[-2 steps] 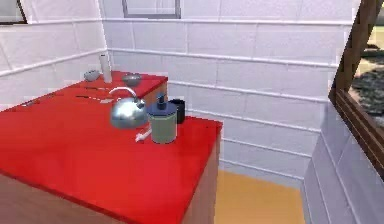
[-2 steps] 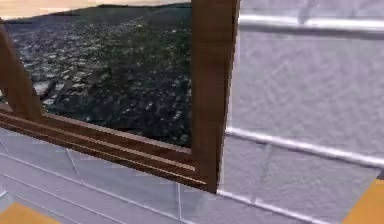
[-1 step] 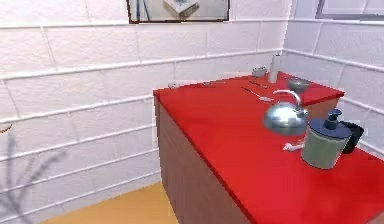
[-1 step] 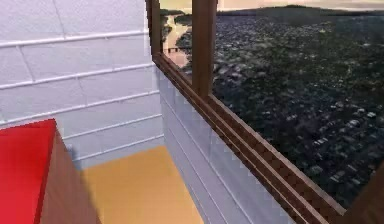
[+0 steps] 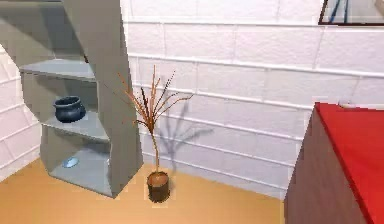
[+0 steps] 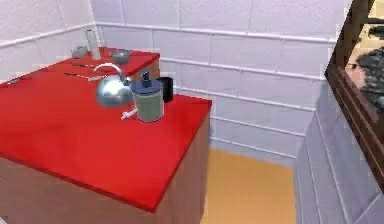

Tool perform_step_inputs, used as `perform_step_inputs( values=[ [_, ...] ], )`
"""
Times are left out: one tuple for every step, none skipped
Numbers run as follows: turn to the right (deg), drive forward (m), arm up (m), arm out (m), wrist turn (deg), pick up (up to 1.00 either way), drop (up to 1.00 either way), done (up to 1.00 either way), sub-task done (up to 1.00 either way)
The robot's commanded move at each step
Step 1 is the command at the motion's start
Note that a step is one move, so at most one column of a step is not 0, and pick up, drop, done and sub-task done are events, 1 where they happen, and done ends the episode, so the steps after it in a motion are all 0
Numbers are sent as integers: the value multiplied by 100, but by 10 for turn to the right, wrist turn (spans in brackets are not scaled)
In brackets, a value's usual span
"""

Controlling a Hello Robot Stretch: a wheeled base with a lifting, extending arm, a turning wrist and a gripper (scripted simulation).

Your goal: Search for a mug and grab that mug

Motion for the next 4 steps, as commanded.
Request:
perform_step_inputs(
  values=[
    [450,0,0,0,0,0,0,0,0],
    [450,0,0,0,0,0,0,0,0],
    [300,0,0,0,0,0,0,0,0],
    [0,25,0,0,0,0,0,0,0]
  ],
)
